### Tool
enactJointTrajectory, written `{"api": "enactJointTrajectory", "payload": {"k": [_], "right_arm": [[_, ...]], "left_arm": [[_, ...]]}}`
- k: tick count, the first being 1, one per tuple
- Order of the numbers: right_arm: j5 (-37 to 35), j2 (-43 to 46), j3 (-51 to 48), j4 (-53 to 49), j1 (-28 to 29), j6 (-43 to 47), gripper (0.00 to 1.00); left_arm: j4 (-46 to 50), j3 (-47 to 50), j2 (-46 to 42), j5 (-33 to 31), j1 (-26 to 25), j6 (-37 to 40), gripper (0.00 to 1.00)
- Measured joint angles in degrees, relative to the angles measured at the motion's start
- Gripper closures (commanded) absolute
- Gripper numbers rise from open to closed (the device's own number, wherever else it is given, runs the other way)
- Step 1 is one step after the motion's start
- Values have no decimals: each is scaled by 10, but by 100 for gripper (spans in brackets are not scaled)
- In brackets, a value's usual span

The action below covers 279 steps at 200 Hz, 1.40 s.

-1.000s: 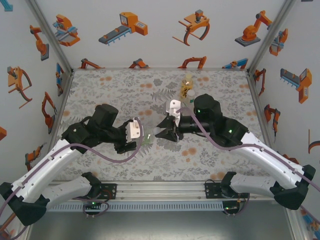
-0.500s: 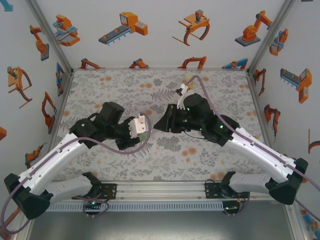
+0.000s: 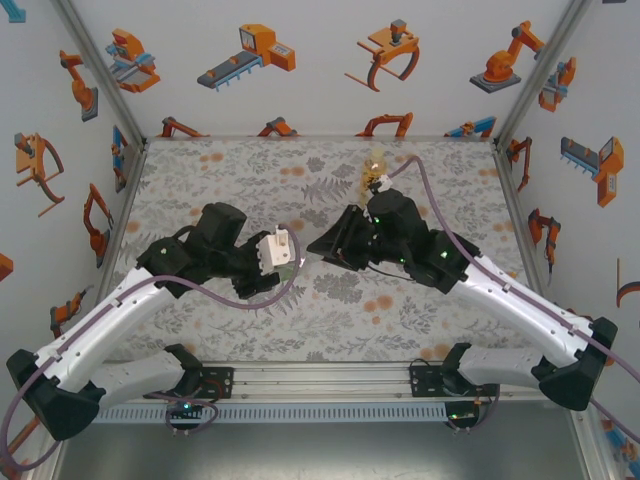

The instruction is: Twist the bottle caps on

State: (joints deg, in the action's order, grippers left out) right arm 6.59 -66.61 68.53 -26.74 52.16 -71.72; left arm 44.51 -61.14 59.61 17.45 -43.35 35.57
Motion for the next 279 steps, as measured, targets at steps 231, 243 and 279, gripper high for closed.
{"api": "enactJointTrajectory", "payload": {"k": [231,243,279], "right_arm": [[136,23,208,-169,7,701,42],[162,17,221,-186,8,775,43],[214,-2,224,-212,8,926,45]], "left_arm": [[-105,36,-32,126,-2,8,100],[-100,36,-33,127,-2,8,100],[-97,37,-43,127,-2,8,100]]}}
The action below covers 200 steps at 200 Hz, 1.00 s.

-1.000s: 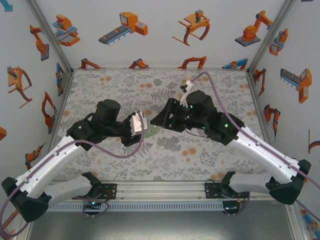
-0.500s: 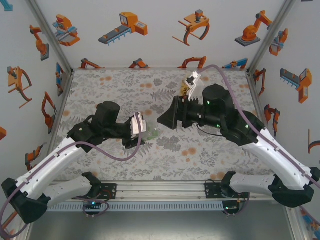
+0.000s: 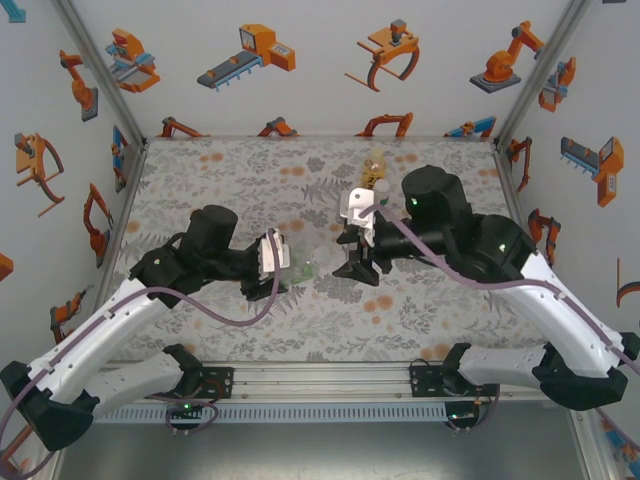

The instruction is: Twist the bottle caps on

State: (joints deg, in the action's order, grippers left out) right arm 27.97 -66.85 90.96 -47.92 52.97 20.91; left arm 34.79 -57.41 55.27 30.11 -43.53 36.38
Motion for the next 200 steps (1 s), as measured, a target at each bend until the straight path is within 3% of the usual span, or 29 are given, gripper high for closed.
{"api": "enactJointTrajectory", "payload": {"k": [47,141,200], "right_arm": [[18,-34,0,0,1,59,49],[33,-36,-10,32,9,65,54],[24,-43,-18,50,22,51,74]], "left_arm": [[3,5,-7,0,0,0,100],[12,5,-7,2,0,0,100],[24,5,-7,0,-3,4,100]]}}
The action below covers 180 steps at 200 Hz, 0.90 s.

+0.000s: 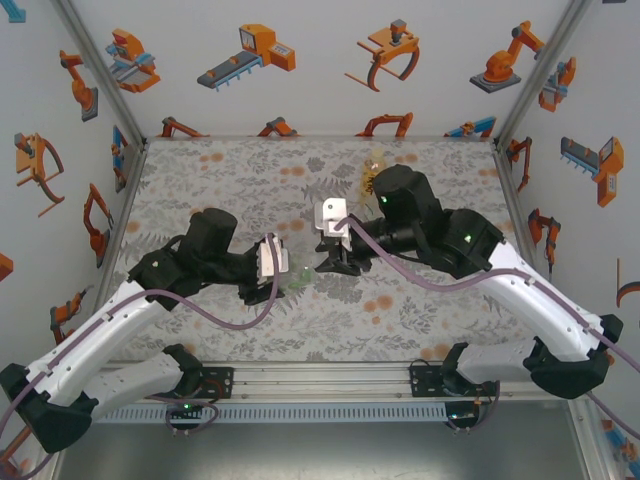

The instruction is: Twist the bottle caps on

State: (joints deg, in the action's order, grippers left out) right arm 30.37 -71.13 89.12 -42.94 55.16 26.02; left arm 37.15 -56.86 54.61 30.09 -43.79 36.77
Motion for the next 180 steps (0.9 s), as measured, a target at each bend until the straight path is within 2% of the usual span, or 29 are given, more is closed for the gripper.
{"api": "enactJointTrajectory", "payload": {"k": [25,51,77,95,119,137,155,180], "right_arm": [[-21,13,-30,28,3,-48,85],[-74,39,-80,84,6,-181,93],[-172,57,-117,110,10,-403,94],[-249,63,-126,92,12,-605,95],[-303,80,-156,78,11,-830,95],[-320,90,-179,78,11,-932,91],[-331,90,-186,76,10,-980,86],[-337,92,-184,81,10,-955,62]], "left_arm": [[7,2,0,-7,0,0,100],[6,8,2,-15,0,0,100],[-5,15,6,-29,0,0,100],[-20,19,12,-39,-1,-1,100],[-29,20,18,-49,-1,-1,100],[-26,20,23,-50,-1,-1,100],[-24,20,29,-50,0,-1,100],[-28,20,30,-50,0,-2,100]]}}
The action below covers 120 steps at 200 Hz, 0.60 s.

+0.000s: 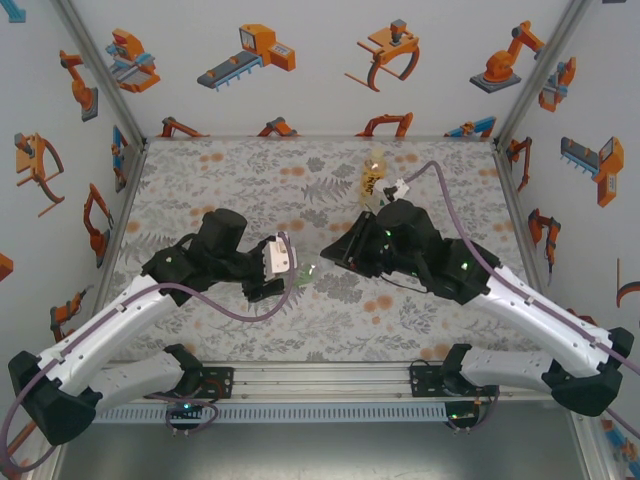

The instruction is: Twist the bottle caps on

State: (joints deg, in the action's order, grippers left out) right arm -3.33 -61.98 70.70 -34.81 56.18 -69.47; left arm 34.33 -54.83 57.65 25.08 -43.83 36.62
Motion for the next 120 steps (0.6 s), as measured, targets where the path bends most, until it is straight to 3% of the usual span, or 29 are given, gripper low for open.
{"api": "enactJointTrajectory", "payload": {"k": [22,60,120], "right_arm": [[2,-7,34,-8,0,101,49],[33,-9,110,-9,0,336,47],[220,-21,187,-76,0,722,46]], "left_arm": [[-12,-2,0,9,0,0,100],[-18,-3,-1,34,0,2,100],[-18,-3,-14,66,0,2,100]]}}
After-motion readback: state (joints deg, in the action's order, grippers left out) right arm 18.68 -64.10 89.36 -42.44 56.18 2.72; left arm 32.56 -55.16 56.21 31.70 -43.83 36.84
